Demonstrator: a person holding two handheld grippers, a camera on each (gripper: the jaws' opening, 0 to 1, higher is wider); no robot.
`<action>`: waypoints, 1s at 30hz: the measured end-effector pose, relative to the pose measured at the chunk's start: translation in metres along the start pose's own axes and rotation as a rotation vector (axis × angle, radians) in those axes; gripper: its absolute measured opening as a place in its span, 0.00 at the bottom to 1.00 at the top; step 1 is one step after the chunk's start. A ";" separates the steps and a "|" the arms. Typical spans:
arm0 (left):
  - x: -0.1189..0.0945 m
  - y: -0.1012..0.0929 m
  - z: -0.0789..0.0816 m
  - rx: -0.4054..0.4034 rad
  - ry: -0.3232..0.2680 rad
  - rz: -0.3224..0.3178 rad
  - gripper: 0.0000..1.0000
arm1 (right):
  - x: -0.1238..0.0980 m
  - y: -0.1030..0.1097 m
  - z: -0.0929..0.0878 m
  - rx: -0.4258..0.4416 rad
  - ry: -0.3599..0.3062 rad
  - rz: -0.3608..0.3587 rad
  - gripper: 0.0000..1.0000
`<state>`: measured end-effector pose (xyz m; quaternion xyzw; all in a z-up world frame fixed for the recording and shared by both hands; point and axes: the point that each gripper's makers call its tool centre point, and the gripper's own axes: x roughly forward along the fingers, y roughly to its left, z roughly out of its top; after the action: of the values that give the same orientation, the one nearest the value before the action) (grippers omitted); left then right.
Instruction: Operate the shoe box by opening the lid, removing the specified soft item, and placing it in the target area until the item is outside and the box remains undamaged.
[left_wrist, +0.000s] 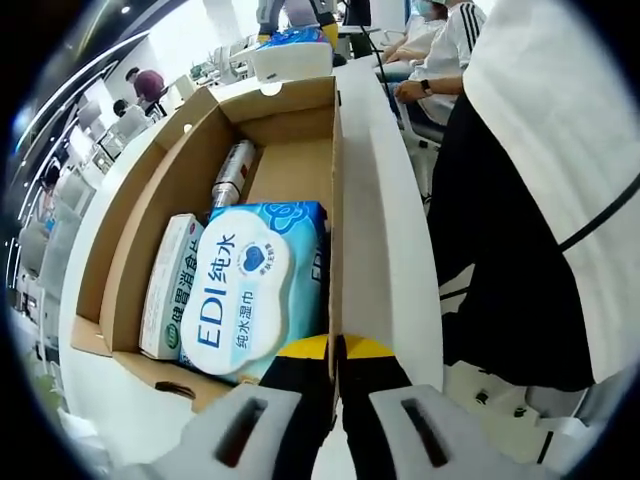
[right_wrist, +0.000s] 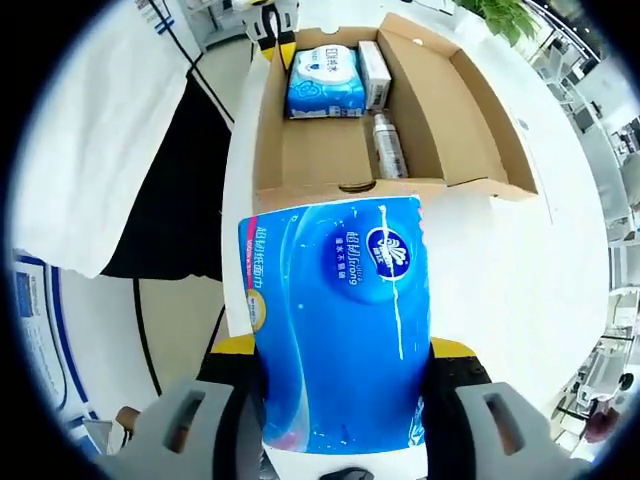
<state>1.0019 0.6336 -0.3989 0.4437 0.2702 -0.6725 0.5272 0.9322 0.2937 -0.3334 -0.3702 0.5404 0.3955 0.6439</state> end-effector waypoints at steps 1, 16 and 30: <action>0.000 0.000 0.000 -0.001 0.000 -0.001 0.01 | 0.001 0.000 0.000 0.001 -0.001 -0.001 0.62; -0.001 -0.001 0.001 -0.008 0.002 -0.002 0.01 | 0.004 -0.001 0.006 0.005 -0.019 -0.008 0.62; -0.001 -0.001 0.001 -0.009 0.005 -0.009 0.01 | 0.017 0.000 0.001 -0.026 0.016 -0.017 0.62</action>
<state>1.0010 0.6332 -0.3981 0.4417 0.2766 -0.6724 0.5256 0.9347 0.2961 -0.3496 -0.3865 0.5371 0.3940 0.6379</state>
